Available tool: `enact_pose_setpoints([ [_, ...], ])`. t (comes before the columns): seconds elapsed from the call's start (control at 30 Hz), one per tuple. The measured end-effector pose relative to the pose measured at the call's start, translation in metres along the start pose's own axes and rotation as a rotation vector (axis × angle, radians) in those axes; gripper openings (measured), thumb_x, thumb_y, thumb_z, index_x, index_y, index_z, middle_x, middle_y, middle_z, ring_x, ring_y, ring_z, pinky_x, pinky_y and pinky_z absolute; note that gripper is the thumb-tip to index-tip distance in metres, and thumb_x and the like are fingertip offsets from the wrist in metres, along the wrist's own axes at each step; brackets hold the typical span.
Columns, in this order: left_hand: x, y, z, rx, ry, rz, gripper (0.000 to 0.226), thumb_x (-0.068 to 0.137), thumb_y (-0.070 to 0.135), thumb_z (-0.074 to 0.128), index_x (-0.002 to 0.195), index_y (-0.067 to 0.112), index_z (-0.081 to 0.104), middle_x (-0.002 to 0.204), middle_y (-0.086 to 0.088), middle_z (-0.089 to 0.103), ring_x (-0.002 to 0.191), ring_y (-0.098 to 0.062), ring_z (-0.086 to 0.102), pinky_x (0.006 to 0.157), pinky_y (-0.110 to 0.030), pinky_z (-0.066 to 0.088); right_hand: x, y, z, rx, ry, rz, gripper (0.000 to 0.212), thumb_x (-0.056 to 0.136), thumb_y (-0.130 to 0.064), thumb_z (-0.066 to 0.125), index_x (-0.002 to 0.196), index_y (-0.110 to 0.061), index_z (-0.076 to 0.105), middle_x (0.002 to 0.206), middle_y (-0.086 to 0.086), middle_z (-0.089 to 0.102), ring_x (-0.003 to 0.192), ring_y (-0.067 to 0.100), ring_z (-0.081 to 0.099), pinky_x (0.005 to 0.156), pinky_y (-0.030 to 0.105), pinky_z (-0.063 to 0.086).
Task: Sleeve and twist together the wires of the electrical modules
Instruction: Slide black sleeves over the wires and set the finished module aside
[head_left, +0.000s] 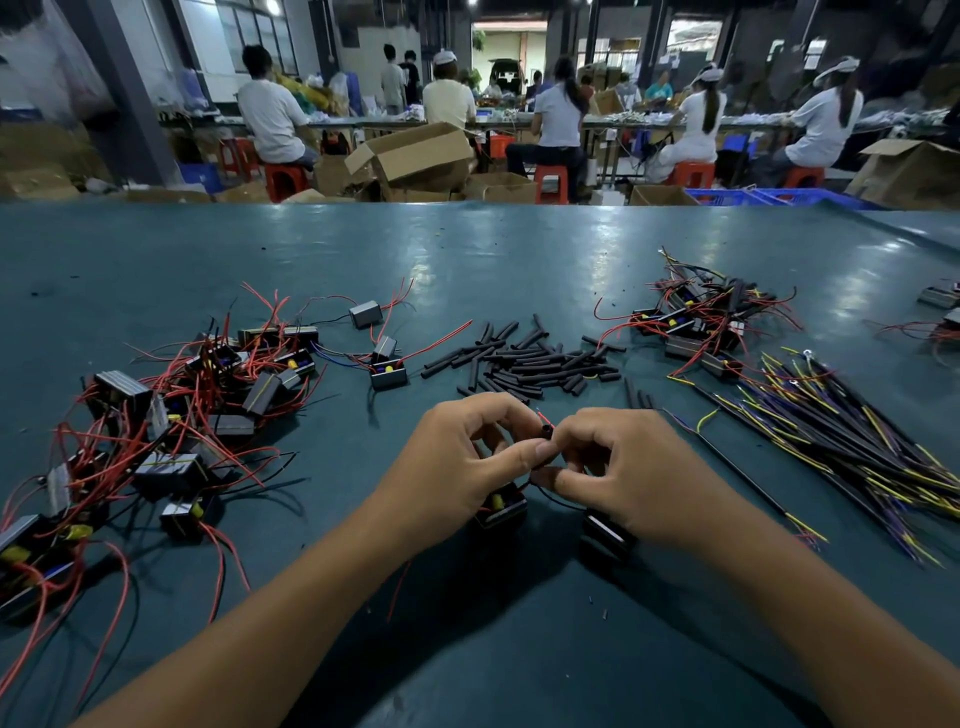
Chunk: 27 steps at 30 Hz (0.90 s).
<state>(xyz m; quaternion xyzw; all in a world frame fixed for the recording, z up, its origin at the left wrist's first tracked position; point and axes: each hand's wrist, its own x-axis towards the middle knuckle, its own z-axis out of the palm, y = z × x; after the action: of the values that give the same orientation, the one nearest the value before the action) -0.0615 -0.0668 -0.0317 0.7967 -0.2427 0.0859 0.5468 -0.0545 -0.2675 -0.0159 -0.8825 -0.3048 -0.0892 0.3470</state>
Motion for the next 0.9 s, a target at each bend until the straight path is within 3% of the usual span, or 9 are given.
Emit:
enact_pose_setpoints([
  [0.07,0.001,-0.001,0.0,-0.002,0.014,0.009,0.006,0.087,0.028,0.077,0.086,0.028,0.071,0.072,0.021,0.064,0.053,0.004,0.047,0.054,-0.007,0.035,0.001,0.001,-0.01,0.082,0.035,-0.006,0.011,0.084,-0.022,0.076,0.082,-0.029,0.068,0.062,-0.014,0.058,0.054,0.003,0.05,0.054,0.012,0.035],
  [0.2,0.001,0.001,0.001,0.016,0.012,0.051,0.01,0.088,0.029,0.075,0.086,0.036,0.069,0.077,0.022,0.065,0.053,0.009,0.05,0.054,-0.003,0.035,0.0,-0.004,-0.018,0.182,0.168,-0.056,0.003,0.087,-0.03,0.067,0.089,-0.03,0.069,0.074,-0.008,0.063,0.062,0.01,0.054,0.057,0.025,0.043],
  [0.33,0.0,0.002,0.002,0.02,0.001,0.058,0.002,0.09,0.026,0.074,0.09,0.026,0.072,0.08,0.015,0.068,0.051,0.008,0.05,0.052,-0.003,0.035,0.001,-0.011,-0.013,0.128,0.182,-0.119,0.004,0.086,-0.022,0.069,0.085,-0.025,0.07,0.075,-0.015,0.061,0.068,0.006,0.057,0.061,0.013,0.038],
  [0.53,-0.001,0.005,0.003,0.038,-0.008,0.06,0.009,0.089,0.026,0.075,0.093,0.017,0.073,0.078,0.013,0.068,0.049,0.006,0.047,0.05,-0.004,0.031,0.001,-0.015,-0.017,0.102,0.192,-0.137,0.016,0.086,-0.007,0.074,0.08,-0.021,0.069,0.073,-0.013,0.06,0.067,0.007,0.056,0.06,0.013,0.038],
  [0.9,-0.002,0.0,0.009,0.093,-0.103,-0.013,0.007,0.09,0.035,0.072,0.09,0.03,0.067,0.079,0.017,0.066,0.05,-0.002,0.042,0.05,-0.016,0.037,-0.001,-0.017,-0.018,0.105,0.234,-0.116,0.01,0.088,-0.016,0.064,0.079,-0.019,0.063,0.069,-0.013,0.057,0.064,0.005,0.053,0.058,0.012,0.036],
])
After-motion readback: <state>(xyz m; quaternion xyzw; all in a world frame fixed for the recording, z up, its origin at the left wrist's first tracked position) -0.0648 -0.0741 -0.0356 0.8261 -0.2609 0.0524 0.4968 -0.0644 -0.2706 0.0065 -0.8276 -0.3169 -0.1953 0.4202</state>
